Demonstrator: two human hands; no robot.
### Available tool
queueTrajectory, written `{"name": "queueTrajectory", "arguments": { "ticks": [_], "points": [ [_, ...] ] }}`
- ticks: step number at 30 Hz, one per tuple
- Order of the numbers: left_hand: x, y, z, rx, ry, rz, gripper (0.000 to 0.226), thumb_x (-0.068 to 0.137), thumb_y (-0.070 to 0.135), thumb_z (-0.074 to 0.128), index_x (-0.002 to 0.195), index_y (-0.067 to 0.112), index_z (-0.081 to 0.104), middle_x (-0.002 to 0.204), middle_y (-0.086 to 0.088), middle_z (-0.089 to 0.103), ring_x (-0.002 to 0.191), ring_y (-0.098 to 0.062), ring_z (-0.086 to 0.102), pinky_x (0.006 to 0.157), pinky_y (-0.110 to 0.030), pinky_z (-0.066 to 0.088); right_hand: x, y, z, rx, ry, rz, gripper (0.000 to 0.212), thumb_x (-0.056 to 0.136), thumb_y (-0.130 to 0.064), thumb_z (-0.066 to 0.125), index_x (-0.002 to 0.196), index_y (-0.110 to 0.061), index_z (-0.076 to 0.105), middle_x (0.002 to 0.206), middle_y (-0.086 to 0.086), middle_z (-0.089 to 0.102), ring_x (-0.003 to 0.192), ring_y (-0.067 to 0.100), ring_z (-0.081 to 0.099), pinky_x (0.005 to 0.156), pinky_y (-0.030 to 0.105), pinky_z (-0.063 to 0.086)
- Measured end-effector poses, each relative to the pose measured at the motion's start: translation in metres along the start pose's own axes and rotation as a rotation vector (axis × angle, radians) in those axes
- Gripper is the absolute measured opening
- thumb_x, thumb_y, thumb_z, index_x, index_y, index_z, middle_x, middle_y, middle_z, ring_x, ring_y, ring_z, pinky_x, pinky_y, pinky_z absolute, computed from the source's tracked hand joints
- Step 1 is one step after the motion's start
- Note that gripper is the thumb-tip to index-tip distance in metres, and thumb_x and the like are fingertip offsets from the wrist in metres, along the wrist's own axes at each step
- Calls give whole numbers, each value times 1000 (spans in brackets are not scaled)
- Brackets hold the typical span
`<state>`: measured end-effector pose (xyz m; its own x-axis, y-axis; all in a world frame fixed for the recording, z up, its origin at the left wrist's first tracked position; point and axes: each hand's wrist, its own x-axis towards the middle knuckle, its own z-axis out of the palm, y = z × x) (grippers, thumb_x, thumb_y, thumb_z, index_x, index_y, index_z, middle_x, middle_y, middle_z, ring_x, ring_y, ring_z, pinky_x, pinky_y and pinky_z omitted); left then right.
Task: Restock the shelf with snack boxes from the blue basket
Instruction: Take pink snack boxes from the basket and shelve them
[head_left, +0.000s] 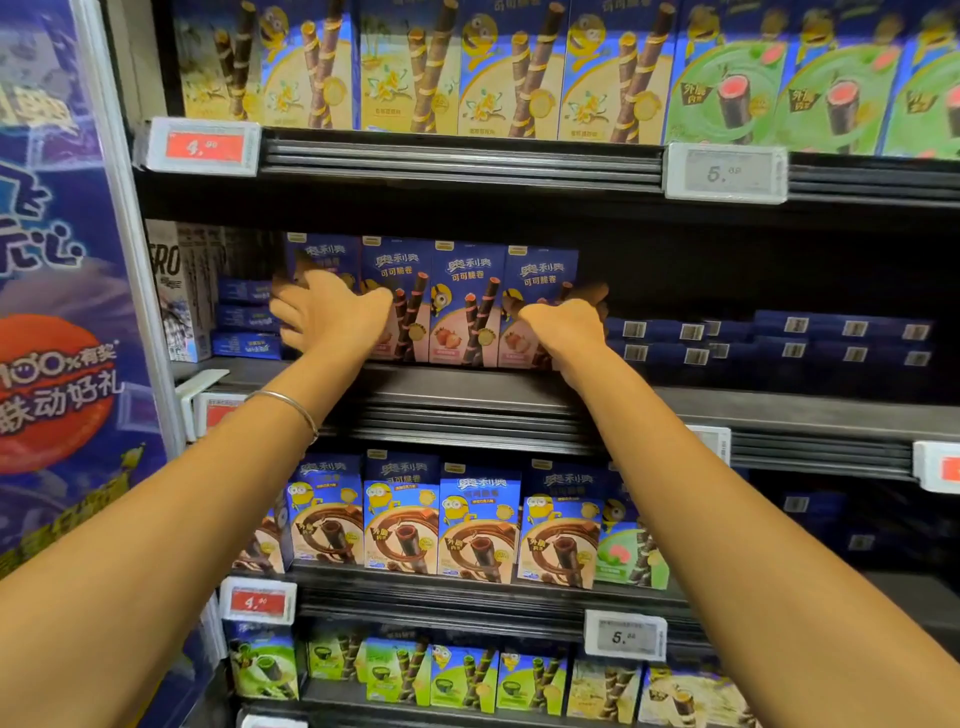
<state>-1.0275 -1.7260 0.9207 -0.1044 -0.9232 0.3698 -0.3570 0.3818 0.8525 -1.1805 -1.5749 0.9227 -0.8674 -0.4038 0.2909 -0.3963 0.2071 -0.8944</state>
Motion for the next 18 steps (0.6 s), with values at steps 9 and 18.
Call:
{"name": "queueTrajectory", "arguments": {
  "ticks": [9, 18],
  "points": [
    [-114, 4, -7, -421, -124, 254, 84, 97, 43, 74, 165, 20, 30, 168, -4, 33, 154, -21, 32, 125, -43, 33, -72, 11, -67, 189, -21, -176, 89, 85, -49, 74, 154, -15, 30, 156, 6, 39, 138, 21, 44, 112, 42, 42],
    [-291, -78, -1, -647, -189, 180, 48, 92, 28, 71, 135, 10, 57, 123, -9, 70, 105, 0, 67, 96, -22, 53, -194, 145, -126, 557, -45, -161, 30, 88, -22, 70, 117, -18, 63, 115, 8, 72, 112, 22, 68, 101, 46, 54]
  ]
}}
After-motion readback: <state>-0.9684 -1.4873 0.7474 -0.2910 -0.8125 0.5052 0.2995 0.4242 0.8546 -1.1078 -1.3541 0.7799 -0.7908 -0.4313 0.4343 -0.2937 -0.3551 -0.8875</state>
